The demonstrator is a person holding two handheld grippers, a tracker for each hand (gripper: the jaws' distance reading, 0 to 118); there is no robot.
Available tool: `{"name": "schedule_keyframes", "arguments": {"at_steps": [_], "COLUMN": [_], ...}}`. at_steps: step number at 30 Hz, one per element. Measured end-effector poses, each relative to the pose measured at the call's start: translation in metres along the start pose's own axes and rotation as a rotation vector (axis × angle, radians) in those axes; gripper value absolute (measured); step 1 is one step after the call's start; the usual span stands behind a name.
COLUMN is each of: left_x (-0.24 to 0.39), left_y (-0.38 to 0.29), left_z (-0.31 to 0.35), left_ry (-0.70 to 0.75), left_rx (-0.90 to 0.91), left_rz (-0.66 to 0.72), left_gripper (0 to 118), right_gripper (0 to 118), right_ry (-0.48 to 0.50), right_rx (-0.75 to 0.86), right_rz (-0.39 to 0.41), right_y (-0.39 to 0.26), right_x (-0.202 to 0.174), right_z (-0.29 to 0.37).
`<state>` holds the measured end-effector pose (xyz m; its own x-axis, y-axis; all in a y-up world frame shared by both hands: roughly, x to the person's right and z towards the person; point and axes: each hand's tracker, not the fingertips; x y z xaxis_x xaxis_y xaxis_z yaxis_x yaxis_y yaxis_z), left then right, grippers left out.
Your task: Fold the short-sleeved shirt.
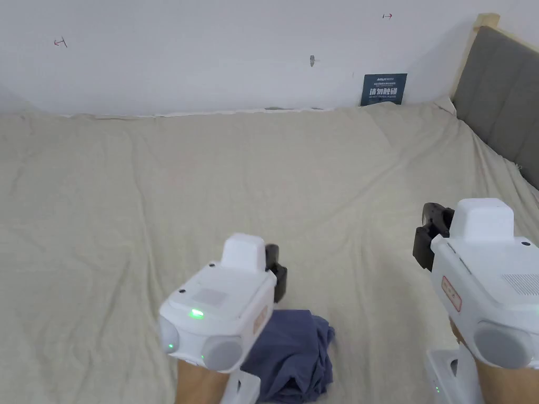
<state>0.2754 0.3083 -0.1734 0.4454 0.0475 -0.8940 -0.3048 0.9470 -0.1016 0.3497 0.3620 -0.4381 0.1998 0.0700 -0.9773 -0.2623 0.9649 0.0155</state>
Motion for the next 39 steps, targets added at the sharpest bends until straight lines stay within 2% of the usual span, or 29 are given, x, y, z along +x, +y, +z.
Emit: {"name": "schedule_keyframes", "arguments": {"at_steps": [8, 12, 19, 31, 37, 39], "left_x": [-0.06, -0.089, -0.13, -0.139, -0.139, -0.14], "left_y": [0.057, 0.059, 0.046, 0.036, 0.029, 0.025], "left_z": [0.043, 0.054, 0.068, 0.072, 0.072, 0.072], "left_ry": [0.18, 0.292, 0.389, 0.403, 0.389, 0.385], "left_rx": [0.188, 0.218, 0.226, 0.218, 0.205, 0.201], "left_rz": [-0.082, -0.122, -0.085, -0.062, -0.057, -0.05], "left_gripper": [0, 0, 0, 0, 0, 0], "right_gripper": [2, 3, 3, 2, 2, 2], "right_ry": [0.009, 0.011, 0.022, 0.058, 0.145, 0.163], "right_rx": [0.073, 0.109, 0.148, 0.119, 0.0, -0.062], "right_rz": [0.013, 0.027, 0.055, 0.039, 0.003, 0.017], "right_y": [0.017, 0.021, 0.023, 0.013, -0.035, -0.061], "right_x": [-0.017, -0.026, -0.039, -0.052, -0.081, -0.097], "right_z": [0.008, 0.011, 0.017, 0.011, -0.01, -0.02]}}
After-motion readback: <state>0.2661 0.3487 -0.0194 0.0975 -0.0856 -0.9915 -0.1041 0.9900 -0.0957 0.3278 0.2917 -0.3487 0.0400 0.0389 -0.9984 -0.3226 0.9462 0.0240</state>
